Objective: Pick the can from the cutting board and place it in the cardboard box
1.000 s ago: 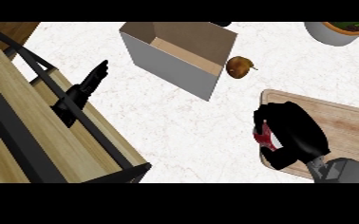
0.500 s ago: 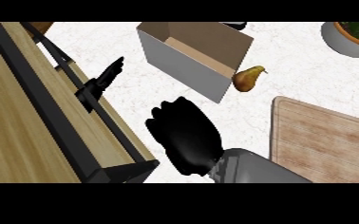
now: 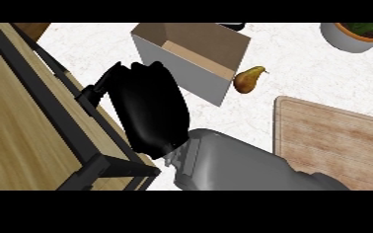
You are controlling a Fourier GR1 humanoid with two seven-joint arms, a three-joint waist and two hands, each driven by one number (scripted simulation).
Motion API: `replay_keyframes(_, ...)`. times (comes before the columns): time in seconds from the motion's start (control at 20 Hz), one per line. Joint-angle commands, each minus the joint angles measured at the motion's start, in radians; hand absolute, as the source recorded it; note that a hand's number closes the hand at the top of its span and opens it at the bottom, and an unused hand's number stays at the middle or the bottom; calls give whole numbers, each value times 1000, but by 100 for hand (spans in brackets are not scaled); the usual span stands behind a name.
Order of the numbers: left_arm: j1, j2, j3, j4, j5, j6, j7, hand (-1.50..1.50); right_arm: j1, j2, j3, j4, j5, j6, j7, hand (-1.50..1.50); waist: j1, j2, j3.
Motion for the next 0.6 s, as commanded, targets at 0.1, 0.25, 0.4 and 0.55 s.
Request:
replay_keyframes(0.1, -62, 8, 5, -101, 3, -9, 5, 0, -160, 19, -95, 184, -35, -162, 138, 150, -32, -6, 16)
replay_keyframes(0.25, -74, 2, 7, -92, -8, 10, 7, 0, -278, 19, -134, 284, -71, -194, 190, 150, -38, -2, 15)
replay_keyframes(0.4, -52, -25, -12, -111, -16, 30, 20, 0, -334, 19, -160, 385, -108, -222, 172, 150, -58, -1, 16)
replay_keyframes(0.55, 10, 10, -4, -156, -10, 16, -2, 0, -384, 19, -194, 554, -77, -177, 74, 150, -61, 0, 16)
